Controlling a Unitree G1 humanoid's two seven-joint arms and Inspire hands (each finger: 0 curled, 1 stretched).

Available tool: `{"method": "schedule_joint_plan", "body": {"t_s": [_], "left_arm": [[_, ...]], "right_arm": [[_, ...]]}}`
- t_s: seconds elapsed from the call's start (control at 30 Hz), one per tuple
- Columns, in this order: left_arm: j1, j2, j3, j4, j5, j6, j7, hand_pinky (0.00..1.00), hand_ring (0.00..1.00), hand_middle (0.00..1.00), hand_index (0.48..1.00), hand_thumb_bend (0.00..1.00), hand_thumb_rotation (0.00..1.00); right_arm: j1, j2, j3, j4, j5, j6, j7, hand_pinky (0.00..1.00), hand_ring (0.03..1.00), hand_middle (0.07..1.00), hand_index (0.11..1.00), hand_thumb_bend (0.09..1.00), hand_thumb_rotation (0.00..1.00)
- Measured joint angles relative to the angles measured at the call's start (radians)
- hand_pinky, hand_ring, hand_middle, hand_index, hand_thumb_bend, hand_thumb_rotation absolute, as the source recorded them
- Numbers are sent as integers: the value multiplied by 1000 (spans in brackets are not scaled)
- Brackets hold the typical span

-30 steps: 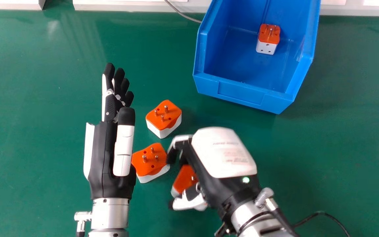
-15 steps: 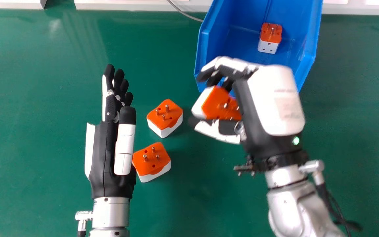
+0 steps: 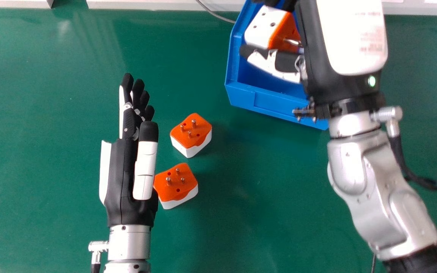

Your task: Pick all objects and put in blue box

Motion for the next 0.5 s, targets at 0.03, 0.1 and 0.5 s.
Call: {"method": "schedule_joint_plan", "body": {"t_s": [0.03,0.1,0.5], "left_arm": [[-5,0,1,4,0,0,1,1000,1000,1000,1000,826,906],[-13,0,2,9,0,0,1,1000,1000,1000,1000,826,905],[-53,-2,7,43,2,-11,6,1000,1000,1000,1000,826,904]], "right_arm": [[-28,-6,-1,32,4,-8,-4,328,428,499,496,502,0],[-74,-18,-1,93,7,-28,-16,323,425,500,497,501,0],[-472,-57,111,799,-26,-135,-200,324,430,499,493,501,0]]}}
